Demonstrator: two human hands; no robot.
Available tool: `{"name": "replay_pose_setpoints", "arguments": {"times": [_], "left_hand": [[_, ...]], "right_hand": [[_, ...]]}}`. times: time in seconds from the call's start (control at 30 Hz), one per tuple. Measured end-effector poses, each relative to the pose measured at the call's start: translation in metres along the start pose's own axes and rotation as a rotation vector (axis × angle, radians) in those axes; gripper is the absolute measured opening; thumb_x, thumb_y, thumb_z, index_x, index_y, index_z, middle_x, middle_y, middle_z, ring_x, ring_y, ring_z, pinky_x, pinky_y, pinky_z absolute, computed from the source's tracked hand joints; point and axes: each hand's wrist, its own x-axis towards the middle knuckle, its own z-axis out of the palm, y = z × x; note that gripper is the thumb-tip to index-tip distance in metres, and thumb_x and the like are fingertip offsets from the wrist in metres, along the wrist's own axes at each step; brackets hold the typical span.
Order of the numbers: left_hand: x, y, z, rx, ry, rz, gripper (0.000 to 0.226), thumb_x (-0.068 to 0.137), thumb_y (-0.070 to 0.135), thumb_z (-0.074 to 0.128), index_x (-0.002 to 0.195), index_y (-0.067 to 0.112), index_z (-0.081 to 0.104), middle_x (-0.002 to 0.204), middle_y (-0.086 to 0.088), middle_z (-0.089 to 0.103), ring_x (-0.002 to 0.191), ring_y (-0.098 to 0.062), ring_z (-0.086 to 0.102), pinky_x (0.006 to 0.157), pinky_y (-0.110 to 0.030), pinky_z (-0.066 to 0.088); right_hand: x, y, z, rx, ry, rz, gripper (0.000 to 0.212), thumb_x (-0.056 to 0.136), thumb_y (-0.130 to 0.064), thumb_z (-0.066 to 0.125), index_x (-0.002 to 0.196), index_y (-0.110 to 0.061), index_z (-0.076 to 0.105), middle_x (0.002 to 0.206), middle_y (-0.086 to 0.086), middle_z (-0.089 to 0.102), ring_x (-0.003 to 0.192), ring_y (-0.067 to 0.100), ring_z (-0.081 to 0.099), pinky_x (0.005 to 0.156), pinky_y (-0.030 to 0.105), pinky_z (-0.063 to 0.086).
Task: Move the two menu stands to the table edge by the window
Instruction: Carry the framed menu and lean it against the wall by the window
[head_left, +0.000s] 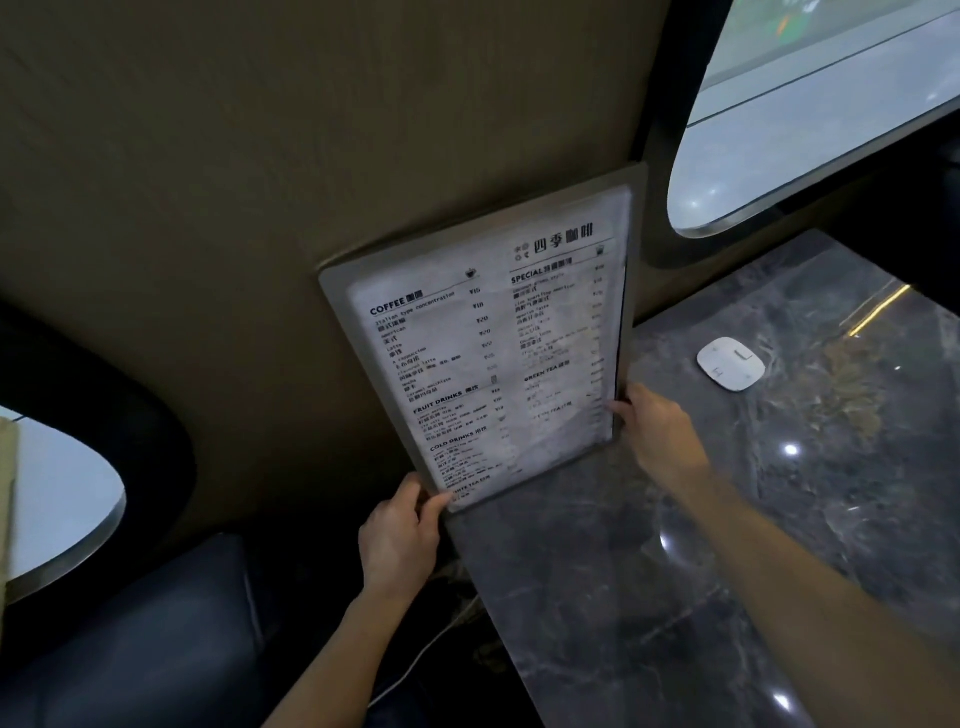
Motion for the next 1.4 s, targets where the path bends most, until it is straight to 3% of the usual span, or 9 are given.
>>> {"name": "replay_pose_setpoints", "arguments": {"times": [0.3, 0.53, 0.67, 0.73, 0.83, 0.9, 1.0, 1.17, 1.4], "left_hand": [[-0.001, 0.001, 0.005, 0.009, -0.007, -0.015, 0.019, 0.088, 0.037, 0.051, 0.097, 0.022, 0.053, 0.07, 0.014, 0.054, 0.057, -0.005, 0.049, 0.051, -0.026, 0.038], [-0.008, 0.003, 0.007, -0.047, -0.018, -0.022, 0.015, 0.089, 0.036, 0.05, 0.096, 0.023, 0.048, 0.065, 0.014, 0.053, 0.056, -0.002, 0.052, 0.046, -0.024, 0.039], [-0.014, 0.013, 0.005, -0.373, 0.108, -0.205, 0.053, 0.079, 0.033, 0.067, 0.121, 0.023, 0.036, 0.11, 0.002, 0.053, 0.101, -0.016, 0.053, 0.08, -0.036, 0.049], [-0.024, 0.017, 0.003, -0.341, 0.262, -0.106, 0.065, 0.075, 0.031, 0.071, 0.126, 0.017, 0.034, 0.131, -0.014, 0.043, 0.12, -0.026, 0.043, 0.102, -0.05, 0.039], [-0.043, 0.022, 0.004, -0.224, 0.325, 0.142, 0.066, 0.076, 0.042, 0.064, 0.127, 0.012, 0.033, 0.137, -0.022, 0.039, 0.13, -0.021, 0.029, 0.108, -0.051, 0.022], [-0.056, 0.029, 0.007, -0.191, 0.279, 0.293, 0.067, 0.077, 0.046, 0.054, 0.13, 0.014, 0.031, 0.139, -0.02, 0.039, 0.13, -0.012, 0.025, 0.107, -0.045, 0.02], [-0.069, 0.05, 0.016, -0.094, 0.132, 0.468, 0.062, 0.08, 0.046, 0.048, 0.133, 0.016, 0.036, 0.136, -0.017, 0.048, 0.127, -0.023, 0.04, 0.104, -0.046, 0.03], [-0.092, 0.102, 0.049, -0.06, -0.132, 0.521, 0.063, 0.082, 0.047, 0.056, 0.135, 0.017, 0.037, 0.135, -0.012, 0.053, 0.123, -0.033, 0.048, 0.104, -0.053, 0.039], [-0.148, 0.192, 0.101, -0.186, -0.345, 0.731, 0.062, 0.079, 0.038, 0.063, 0.131, 0.013, 0.041, 0.124, -0.017, 0.059, 0.112, -0.031, 0.056, 0.097, -0.04, 0.043]], "right_hand": [[0.002, -0.002, -0.003, 0.058, 0.017, 0.011, 0.022, 0.091, -0.021, 0.048, 0.074, -0.011, 0.039, 0.078, 0.022, 0.061, 0.071, 0.037, 0.057, 0.057, 0.035, 0.034], [-0.02, 0.002, -0.009, 0.021, 0.06, 0.045, 0.025, 0.091, -0.024, 0.049, 0.1, -0.001, 0.052, 0.094, 0.022, 0.065, 0.083, 0.037, 0.059, 0.065, 0.037, 0.041], [-0.043, 0.005, -0.016, -0.024, 0.095, 0.045, 0.033, 0.088, -0.028, 0.054, 0.112, -0.005, 0.053, 0.109, 0.016, 0.064, 0.096, 0.033, 0.059, 0.077, 0.037, 0.045], [-0.055, 0.008, -0.022, -0.046, 0.086, 0.019, 0.041, 0.087, -0.032, 0.055, 0.12, -0.007, 0.05, 0.117, 0.016, 0.061, 0.102, 0.033, 0.057, 0.085, 0.041, 0.046], [-0.077, 0.016, -0.029, -0.116, 0.068, -0.016, 0.052, 0.088, -0.041, 0.051, 0.13, -0.014, 0.04, 0.129, 0.012, 0.053, 0.113, 0.032, 0.051, 0.093, 0.044, 0.042], [-0.094, 0.024, -0.035, -0.158, 0.103, -0.041, 0.057, 0.085, -0.042, 0.055, 0.133, -0.015, 0.037, 0.131, 0.011, 0.052, 0.114, 0.032, 0.051, 0.094, 0.044, 0.043], [-0.126, 0.036, -0.048, -0.175, 0.174, -0.016, 0.062, 0.08, -0.041, 0.062, 0.132, -0.015, 0.04, 0.13, 0.013, 0.055, 0.111, 0.034, 0.055, 0.092, 0.045, 0.044], [-0.189, 0.071, -0.076, -0.168, 0.252, 0.079, 0.066, 0.079, -0.043, 0.062, 0.134, -0.015, 0.038, 0.133, 0.014, 0.052, 0.118, 0.031, 0.051, 0.096, 0.045, 0.042], [-0.295, 0.12, -0.122, -0.112, 0.398, 0.311, 0.063, 0.078, -0.034, 0.066, 0.132, -0.012, 0.041, 0.134, 0.015, 0.05, 0.119, 0.031, 0.05, 0.097, 0.044, 0.043]]}}
